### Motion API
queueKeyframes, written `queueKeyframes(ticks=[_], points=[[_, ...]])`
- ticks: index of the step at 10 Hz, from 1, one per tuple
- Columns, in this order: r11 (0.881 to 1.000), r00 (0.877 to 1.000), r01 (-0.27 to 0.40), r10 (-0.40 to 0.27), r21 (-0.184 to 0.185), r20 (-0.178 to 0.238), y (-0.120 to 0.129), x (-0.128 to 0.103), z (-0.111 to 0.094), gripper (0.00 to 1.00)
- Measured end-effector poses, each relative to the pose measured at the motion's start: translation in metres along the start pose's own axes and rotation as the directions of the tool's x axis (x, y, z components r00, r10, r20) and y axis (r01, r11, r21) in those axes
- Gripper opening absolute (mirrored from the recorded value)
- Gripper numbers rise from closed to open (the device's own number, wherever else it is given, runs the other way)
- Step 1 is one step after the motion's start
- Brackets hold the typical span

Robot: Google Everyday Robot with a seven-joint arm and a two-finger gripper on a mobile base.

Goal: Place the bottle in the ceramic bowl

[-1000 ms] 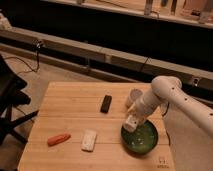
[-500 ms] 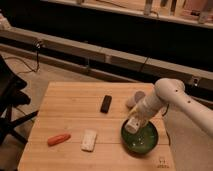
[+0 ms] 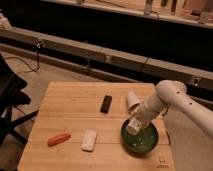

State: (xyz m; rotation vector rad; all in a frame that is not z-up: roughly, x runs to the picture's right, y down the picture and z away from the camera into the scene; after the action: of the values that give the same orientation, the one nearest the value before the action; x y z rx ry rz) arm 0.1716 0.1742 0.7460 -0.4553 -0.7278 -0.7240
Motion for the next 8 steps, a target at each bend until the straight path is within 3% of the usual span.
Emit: queueKeyframes(ticks=[1, 3, 8], points=[[1.000, 1.000, -0.001, 0.001, 0.000, -0.001, -0.0001, 0.0007, -0.0007, 0.51], [1.000, 1.000, 0.001, -0.001, -0.003, 0.002, 0.0027, 0.0029, -0.0001, 0.70], [1.000, 1.000, -0.017, 0.017, -0.001, 0.008, 0.0068, 0.0047, 0.0008, 0.72]])
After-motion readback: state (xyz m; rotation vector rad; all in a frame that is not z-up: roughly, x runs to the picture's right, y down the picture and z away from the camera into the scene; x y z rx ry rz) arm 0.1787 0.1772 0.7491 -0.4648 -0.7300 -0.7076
